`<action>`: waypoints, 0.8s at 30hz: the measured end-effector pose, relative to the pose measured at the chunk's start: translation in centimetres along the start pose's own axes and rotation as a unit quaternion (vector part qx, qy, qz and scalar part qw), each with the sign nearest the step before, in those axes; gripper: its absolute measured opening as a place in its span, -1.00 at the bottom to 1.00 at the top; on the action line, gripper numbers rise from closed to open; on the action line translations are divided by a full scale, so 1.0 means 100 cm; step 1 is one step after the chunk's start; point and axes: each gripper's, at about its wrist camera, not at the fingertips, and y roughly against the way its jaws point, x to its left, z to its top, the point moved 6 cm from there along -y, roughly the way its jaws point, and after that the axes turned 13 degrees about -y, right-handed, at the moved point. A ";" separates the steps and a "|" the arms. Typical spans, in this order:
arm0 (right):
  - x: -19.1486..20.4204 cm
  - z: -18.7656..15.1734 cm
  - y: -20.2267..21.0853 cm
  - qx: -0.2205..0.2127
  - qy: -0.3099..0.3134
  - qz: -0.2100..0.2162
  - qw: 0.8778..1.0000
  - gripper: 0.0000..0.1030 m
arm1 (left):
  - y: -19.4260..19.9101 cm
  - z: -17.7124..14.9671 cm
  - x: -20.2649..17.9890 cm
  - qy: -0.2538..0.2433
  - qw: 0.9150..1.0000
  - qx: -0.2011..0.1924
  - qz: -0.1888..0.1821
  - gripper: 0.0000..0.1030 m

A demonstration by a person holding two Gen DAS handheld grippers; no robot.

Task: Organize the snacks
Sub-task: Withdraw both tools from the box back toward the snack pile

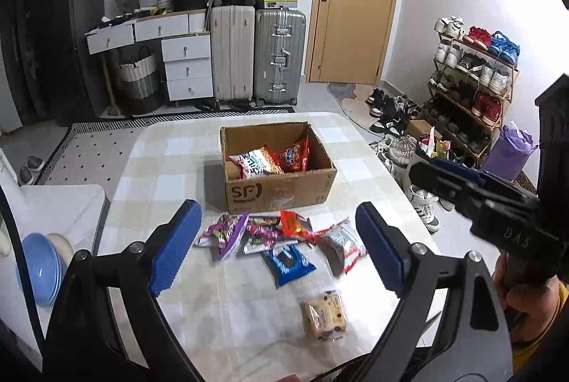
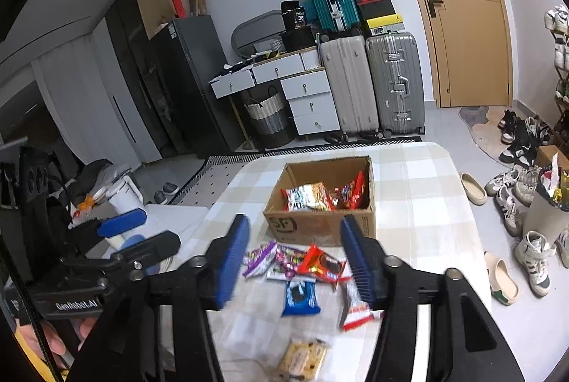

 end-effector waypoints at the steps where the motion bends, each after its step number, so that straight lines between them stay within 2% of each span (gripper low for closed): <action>1: 0.000 -0.007 0.003 0.003 0.002 0.003 1.000 0.26 | 0.006 -0.006 -0.003 0.001 1.000 -0.001 0.000 0.70; 5: 0.002 -0.044 0.008 0.009 0.031 -0.002 0.999 0.34 | 0.032 -0.035 -0.016 0.006 1.000 -0.013 0.002 0.76; 8: 0.001 -0.070 0.007 0.001 0.054 0.004 0.999 0.49 | 0.041 -0.050 -0.018 0.002 0.999 -0.031 0.015 1.00; 11: -0.002 -0.092 0.003 -0.005 0.060 0.017 0.998 0.63 | 0.050 -0.066 -0.022 0.004 0.998 -0.056 0.033 0.99; 16: -0.020 -0.112 -0.018 -0.002 0.056 0.029 0.998 0.90 | 0.026 -0.089 -0.024 -0.004 0.998 -0.051 0.036 0.99; 21: -0.050 -0.111 -0.048 0.013 0.021 0.027 0.999 0.91 | -0.027 -0.095 -0.010 0.000 0.999 -0.041 0.036 0.99; 24: -0.067 -0.107 -0.064 0.014 0.010 0.012 1.000 0.95 | -0.063 -0.102 0.004 0.002 0.999 -0.032 0.041 0.99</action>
